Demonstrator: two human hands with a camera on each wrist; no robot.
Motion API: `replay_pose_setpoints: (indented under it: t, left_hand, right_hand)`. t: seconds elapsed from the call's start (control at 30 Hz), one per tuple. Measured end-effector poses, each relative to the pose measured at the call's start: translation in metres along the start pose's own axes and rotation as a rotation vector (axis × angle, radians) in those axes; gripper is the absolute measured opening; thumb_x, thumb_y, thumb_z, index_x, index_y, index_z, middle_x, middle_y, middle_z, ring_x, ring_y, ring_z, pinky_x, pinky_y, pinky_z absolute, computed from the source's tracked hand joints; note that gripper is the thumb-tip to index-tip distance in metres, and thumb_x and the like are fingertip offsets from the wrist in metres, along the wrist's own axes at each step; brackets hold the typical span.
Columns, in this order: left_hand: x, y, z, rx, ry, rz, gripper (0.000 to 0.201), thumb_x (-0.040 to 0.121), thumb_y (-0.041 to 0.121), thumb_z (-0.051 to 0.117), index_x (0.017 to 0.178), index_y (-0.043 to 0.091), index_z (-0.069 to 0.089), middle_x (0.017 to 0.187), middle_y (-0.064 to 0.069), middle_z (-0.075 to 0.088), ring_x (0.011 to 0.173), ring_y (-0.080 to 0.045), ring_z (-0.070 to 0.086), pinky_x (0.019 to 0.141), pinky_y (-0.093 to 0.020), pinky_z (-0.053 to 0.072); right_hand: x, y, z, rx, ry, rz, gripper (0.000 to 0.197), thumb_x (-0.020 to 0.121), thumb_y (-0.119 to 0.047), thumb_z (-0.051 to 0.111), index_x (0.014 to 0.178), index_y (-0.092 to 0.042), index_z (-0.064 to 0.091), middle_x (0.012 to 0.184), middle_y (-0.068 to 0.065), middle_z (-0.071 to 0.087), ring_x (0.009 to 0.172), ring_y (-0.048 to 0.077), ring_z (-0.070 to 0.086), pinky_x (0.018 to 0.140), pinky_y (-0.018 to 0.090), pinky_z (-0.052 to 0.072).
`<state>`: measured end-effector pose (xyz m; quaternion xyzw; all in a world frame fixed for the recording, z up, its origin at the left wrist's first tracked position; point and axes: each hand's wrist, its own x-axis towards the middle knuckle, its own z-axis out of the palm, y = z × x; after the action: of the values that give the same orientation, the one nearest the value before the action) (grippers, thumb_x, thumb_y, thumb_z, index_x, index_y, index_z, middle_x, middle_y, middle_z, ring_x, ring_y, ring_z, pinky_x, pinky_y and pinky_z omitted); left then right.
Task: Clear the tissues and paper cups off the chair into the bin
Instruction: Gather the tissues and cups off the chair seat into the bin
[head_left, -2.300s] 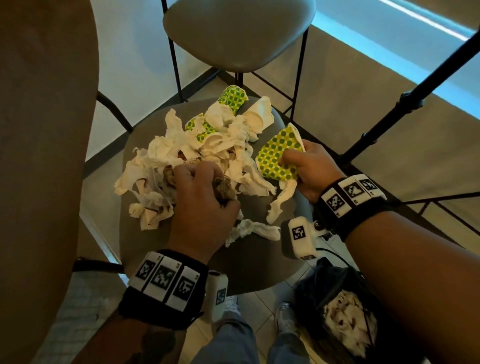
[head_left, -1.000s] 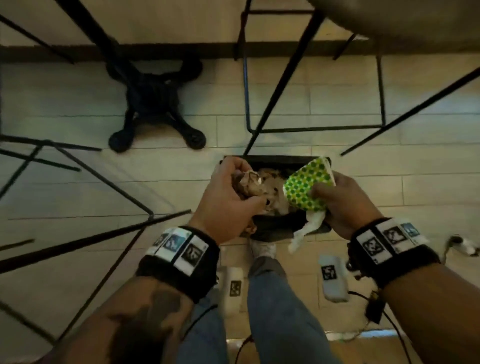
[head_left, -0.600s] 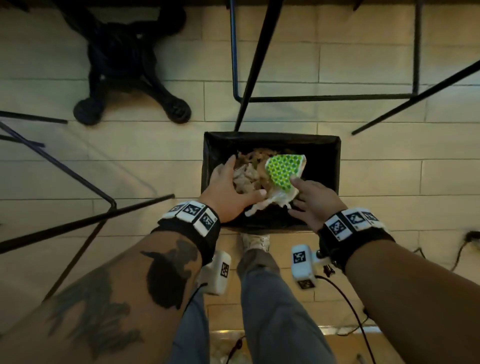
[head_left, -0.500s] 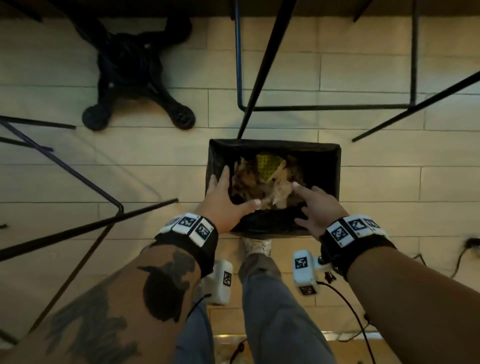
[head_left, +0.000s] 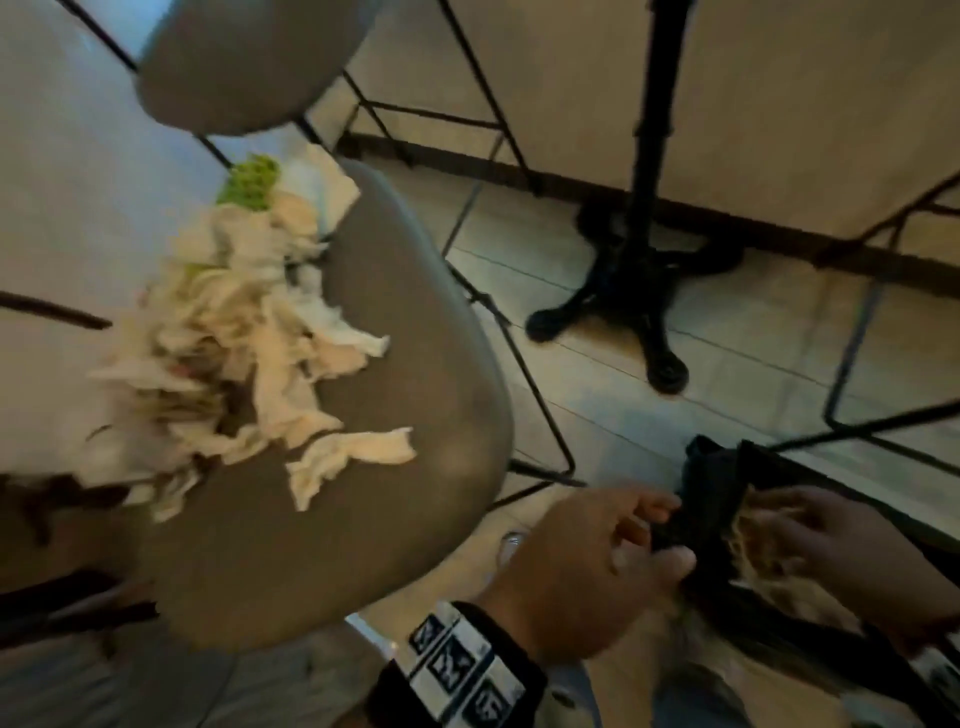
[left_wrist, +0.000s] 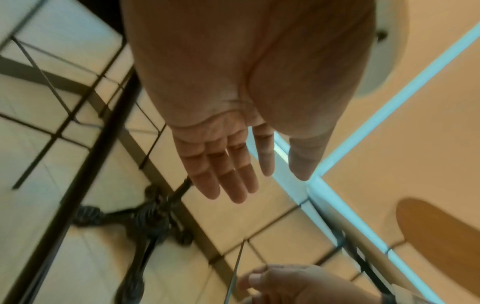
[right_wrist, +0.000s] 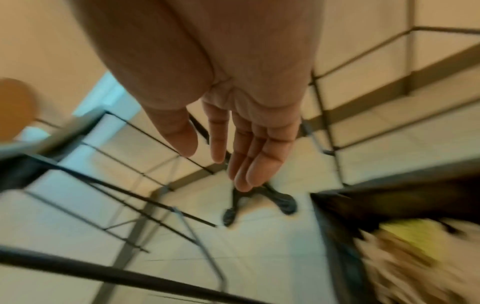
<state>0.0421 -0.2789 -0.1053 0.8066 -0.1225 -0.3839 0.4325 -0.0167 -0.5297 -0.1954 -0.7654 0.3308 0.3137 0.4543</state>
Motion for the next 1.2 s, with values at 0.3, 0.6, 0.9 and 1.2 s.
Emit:
replay_pose_setpoints:
  t: [0.3, 0.6, 0.9, 1.2]
  left_hand:
    - [-0.142, 0.001, -0.148, -0.027, 0.635, 0.176, 0.022, 0.092, 0.030, 0.071, 0.112, 0.037, 0.066, 0.105, 0.016, 0.066, 0.099, -0.008, 0.066, 0.080, -0.017, 0.054]
    - [-0.171, -0.051, -0.209, 0.255, 1.295, 0.064, 0.068, 0.077, 0.038, 0.081, 0.136, 0.018, 0.054, 0.150, -0.017, 0.034, 0.139, -0.028, 0.037, 0.108, -0.027, 0.044]
    - [-0.131, -0.098, -0.243, 0.105, 1.120, -0.302, 0.115, 0.063, 0.055, 0.089, 0.152, 0.053, 0.017, 0.167, 0.000, 0.000, 0.153, -0.033, 0.018, 0.113, -0.054, 0.042]
    - [-0.133, -0.108, -0.248, 0.181, 1.108, -0.326, 0.026, 0.082, 0.034, 0.078, 0.100, 0.027, 0.062, 0.125, -0.011, 0.056, 0.120, -0.035, 0.053, 0.094, -0.050, 0.052]
  right_hand:
    - [-0.102, -0.266, 0.072, -0.296, -0.041, -0.664, 0.048, 0.087, -0.051, 0.057, 0.133, -0.038, 0.051, 0.128, -0.009, 0.055, 0.105, 0.007, 0.058, 0.083, 0.032, 0.053]
    - [-0.100, -0.348, 0.166, -1.102, -0.147, -0.931, 0.101, 0.075, -0.075, 0.061, 0.145, -0.066, -0.011, 0.163, -0.008, -0.029, 0.152, 0.035, -0.006, 0.115, 0.063, 0.018]
    - [-0.084, -0.352, 0.171, -1.152, -0.102, -1.133, 0.039, 0.098, -0.035, 0.051, 0.137, -0.035, 0.048, 0.132, 0.002, 0.043, 0.110, 0.016, 0.045, 0.089, 0.027, 0.047]
    - [-0.092, -0.356, 0.157, -0.933, -0.282, -1.027, 0.009, 0.093, -0.031, 0.060, 0.101, -0.028, 0.063, 0.105, -0.008, 0.053, 0.088, 0.007, 0.054, 0.076, 0.022, 0.053]
